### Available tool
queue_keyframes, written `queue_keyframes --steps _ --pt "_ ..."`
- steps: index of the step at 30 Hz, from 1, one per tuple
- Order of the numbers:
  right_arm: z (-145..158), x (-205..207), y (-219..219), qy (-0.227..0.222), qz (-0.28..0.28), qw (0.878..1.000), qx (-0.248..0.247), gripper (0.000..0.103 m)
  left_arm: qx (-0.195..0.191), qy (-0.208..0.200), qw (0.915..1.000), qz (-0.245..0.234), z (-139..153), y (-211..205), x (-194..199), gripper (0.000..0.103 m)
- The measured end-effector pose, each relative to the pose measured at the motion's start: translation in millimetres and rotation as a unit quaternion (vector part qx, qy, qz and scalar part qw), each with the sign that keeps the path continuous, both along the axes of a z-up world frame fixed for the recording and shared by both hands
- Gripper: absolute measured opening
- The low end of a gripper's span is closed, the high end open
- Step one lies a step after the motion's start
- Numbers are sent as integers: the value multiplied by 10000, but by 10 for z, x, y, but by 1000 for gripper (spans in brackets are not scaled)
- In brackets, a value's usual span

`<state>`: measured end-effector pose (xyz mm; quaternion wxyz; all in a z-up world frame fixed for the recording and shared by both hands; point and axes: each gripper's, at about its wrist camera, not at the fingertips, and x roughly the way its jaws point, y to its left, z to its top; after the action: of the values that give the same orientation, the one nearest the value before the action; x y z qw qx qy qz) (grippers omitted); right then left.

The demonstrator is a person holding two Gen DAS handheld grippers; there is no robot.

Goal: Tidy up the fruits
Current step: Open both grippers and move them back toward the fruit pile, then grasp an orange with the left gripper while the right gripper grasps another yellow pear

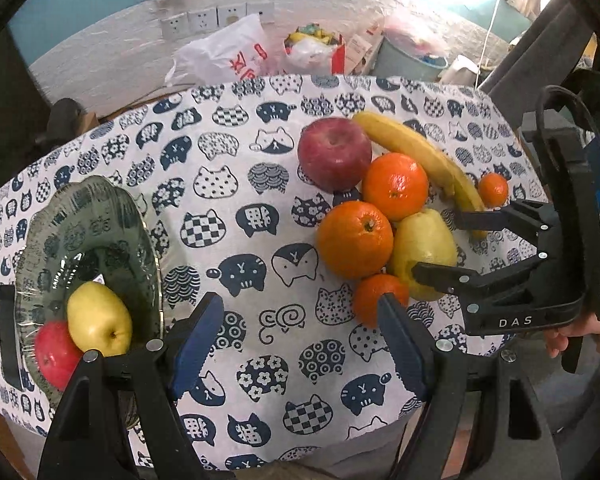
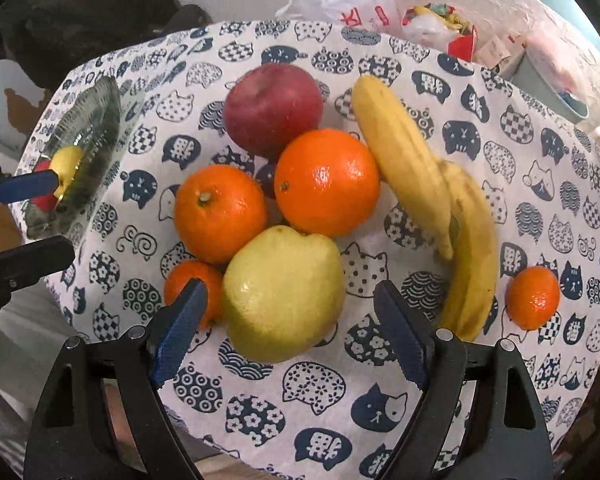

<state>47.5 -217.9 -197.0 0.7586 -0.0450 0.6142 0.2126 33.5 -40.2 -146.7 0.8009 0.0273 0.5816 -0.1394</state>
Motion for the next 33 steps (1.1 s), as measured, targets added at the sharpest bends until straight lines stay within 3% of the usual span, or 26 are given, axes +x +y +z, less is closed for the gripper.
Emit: queue_keyframes --steps 10,13,18,33 --pt "-214 96 -20 292 -113 9991 284 85 -60 244 9997 29 -171 -30 145 80" --pt "-232 105 -40 413 -100 9975 563 72 -154 333 9993 83 -213 -42 206 80" --pt "-220 69 -44 312 -30 9977 593 72 -257 435 9986 124 -249 -102 294 80" --pt "18 46 -546 -246 -216 9995 16 72 -379 698 9968 -89 -402 -507 493 80"
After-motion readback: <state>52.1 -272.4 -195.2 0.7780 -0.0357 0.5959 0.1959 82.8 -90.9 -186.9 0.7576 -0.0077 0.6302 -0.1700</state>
